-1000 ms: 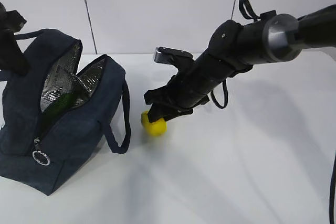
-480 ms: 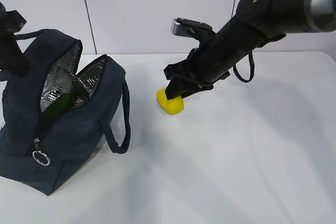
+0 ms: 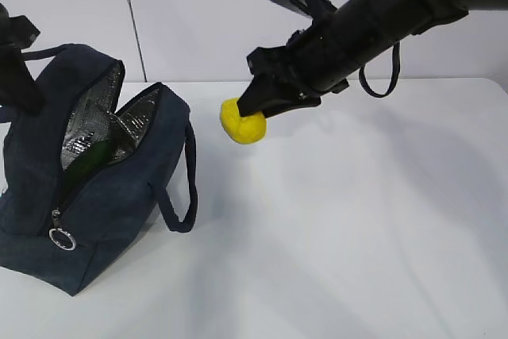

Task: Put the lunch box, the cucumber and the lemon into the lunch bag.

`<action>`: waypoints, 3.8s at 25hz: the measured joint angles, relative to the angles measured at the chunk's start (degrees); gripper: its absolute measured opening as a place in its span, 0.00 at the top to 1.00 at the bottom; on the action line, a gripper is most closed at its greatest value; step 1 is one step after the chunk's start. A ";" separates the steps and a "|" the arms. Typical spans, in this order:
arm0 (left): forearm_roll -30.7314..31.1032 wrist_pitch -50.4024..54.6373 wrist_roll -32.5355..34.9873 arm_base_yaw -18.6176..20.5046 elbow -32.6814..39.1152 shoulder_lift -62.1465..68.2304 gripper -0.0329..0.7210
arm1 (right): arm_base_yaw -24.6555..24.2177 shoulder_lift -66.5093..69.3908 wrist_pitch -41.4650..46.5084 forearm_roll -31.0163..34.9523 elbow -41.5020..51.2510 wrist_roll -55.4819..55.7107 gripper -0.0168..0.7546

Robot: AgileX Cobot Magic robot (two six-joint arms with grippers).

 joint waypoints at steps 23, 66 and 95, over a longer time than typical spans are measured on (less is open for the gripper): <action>-0.33 0.20 0.00 0.00 0.00 0.00 0.95 | 8.94 0.85 -2.39 29.18 -3.54 -21.53 0.65; -1.93 0.29 0.00 0.00 0.00 0.00 0.95 | 9.17 3.22 -2.21 -4.06 -8.69 12.18 0.40; -1.93 0.18 0.00 0.00 0.00 0.00 0.95 | 9.94 11.53 -0.04 10.19 -8.69 13.76 0.40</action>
